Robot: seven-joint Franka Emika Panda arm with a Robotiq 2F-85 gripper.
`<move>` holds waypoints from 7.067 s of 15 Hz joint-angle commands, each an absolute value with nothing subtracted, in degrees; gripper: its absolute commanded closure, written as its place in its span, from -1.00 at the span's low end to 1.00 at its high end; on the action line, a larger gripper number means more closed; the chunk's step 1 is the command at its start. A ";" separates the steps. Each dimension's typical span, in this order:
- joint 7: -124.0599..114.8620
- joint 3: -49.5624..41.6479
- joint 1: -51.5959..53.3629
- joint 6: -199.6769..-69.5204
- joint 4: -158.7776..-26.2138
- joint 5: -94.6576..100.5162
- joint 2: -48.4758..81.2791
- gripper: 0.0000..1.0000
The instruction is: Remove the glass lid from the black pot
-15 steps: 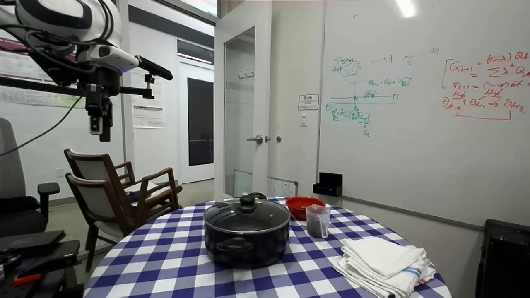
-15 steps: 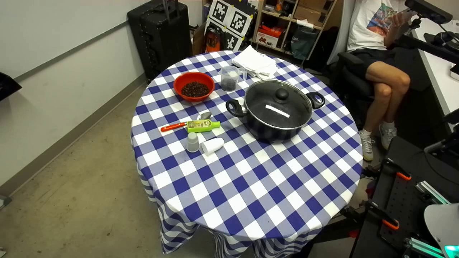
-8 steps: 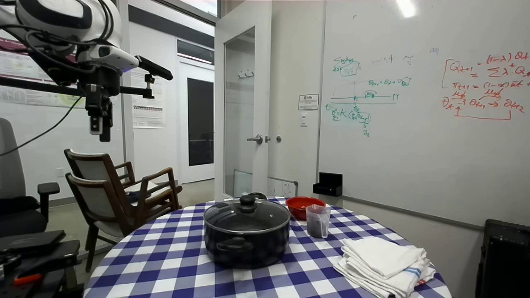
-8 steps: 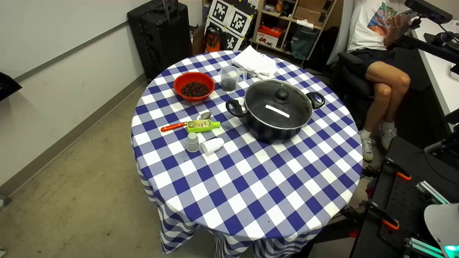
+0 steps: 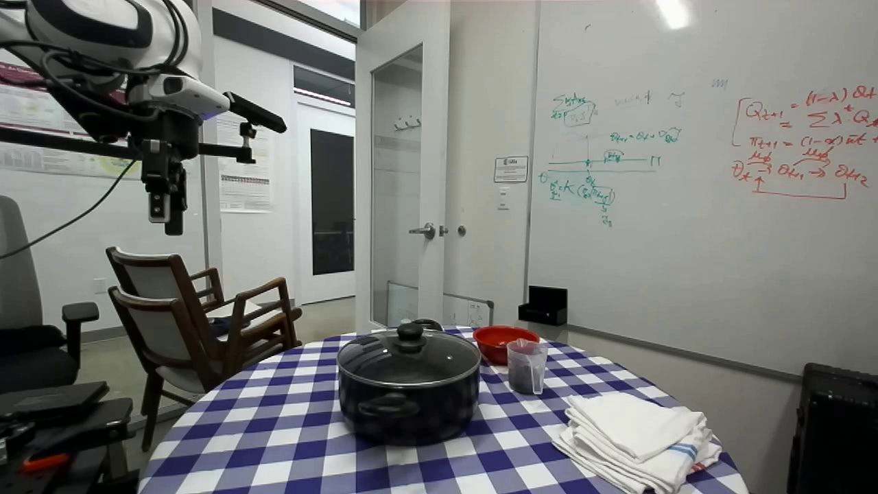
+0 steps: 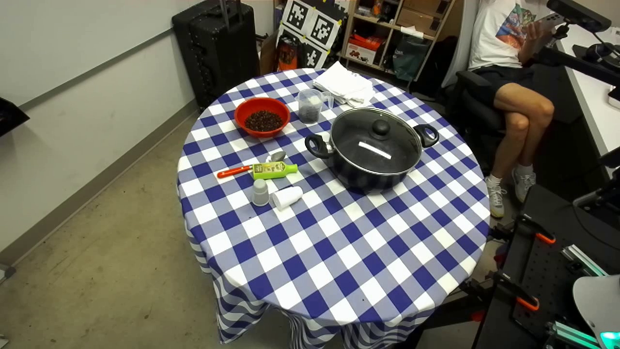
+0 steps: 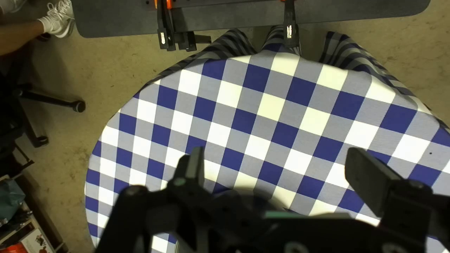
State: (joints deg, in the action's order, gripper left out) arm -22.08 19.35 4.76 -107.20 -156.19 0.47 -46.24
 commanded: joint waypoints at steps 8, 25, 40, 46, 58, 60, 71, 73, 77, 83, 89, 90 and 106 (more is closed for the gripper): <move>-22.82 18.94 4.55 -107.85 -155.76 1.96 -44.33 -1.00; -34.63 13.53 -5.20 -129.89 -126.86 8.60 -4.73 -1.00; -33.28 -1.34 2.22 -126.51 -103.27 8.37 21.77 -1.00; -32.14 -2.77 3.02 -125.10 -104.96 7.58 23.27 -1.00; -24.32 -1.97 1.84 -125.49 -105.11 1.06 26.49 -1.00; -23.17 -1.93 1.72 -125.24 -105.12 0.01 26.52 -1.00; -21.82 -2.16 2.10 -124.74 -106.18 -0.28 25.43 0.50; -22.02 -2.25 2.65 -124.11 -107.15 0.58 23.36 0.50; -14.78 -0.13 2.85 -120.47 -111.54 0.48 14.09 0.50; -6.59 3.14 3.69 -112.32 -118.10 0.63 -1.80 0.50; -9.65 3.55 2.87 -109.38 -129.56 2.93 -15.63 0.50; -10.28 3.54 2.54 -109.54 -132.31 2.77 -17.40 0.50; -15.63 2.10 -2.97 -124.01 -148.07 3.77 -12.40 0.50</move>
State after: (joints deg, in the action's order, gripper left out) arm -13.98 2.57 -2.12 -122.08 -149.05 2.47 -15.33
